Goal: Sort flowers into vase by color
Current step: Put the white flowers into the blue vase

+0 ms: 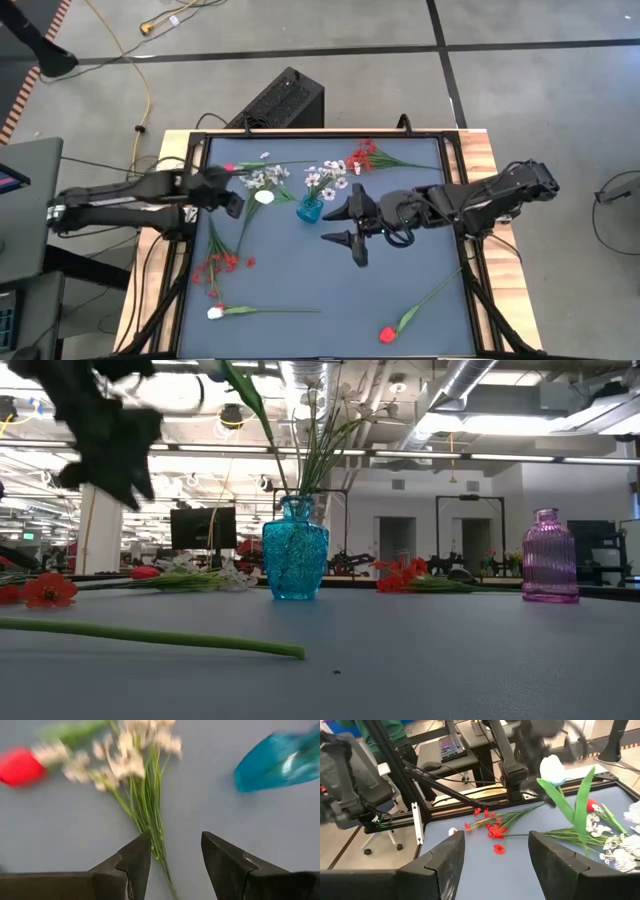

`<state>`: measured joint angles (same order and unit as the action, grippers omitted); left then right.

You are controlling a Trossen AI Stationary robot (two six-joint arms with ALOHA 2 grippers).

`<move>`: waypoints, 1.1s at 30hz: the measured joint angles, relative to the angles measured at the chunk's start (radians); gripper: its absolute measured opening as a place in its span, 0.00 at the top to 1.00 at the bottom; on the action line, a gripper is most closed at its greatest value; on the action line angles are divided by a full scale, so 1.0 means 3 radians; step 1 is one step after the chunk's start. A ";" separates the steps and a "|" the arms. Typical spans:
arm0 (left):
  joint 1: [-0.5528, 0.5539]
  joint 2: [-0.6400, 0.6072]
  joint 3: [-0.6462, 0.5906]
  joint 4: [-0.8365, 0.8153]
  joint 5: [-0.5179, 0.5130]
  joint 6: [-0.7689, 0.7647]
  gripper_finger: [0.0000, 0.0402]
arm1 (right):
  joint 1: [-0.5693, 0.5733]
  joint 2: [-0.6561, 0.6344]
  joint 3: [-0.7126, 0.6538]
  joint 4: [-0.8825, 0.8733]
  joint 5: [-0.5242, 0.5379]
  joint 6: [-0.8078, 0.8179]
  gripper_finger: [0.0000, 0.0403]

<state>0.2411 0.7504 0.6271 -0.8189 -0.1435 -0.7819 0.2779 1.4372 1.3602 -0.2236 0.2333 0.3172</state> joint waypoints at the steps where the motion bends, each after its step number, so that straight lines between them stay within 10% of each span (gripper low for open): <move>1: 0.0030 0.0058 -0.0096 0.0076 0.0091 -0.0052 0.59 | 0.0000 0.0000 0.0000 -0.0001 0.0000 0.0013 0.39; 33: 0.0065 0.1582 -0.0544 0.1062 0.0441 0.0172 0.64 | 0.0011 0.0001 0.0000 -0.0201 -0.0005 0.0085 0.39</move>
<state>0.2605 1.2250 0.4639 -0.5003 -0.0113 -0.7303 0.2813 1.4376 1.3602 -0.2840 0.2317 0.3428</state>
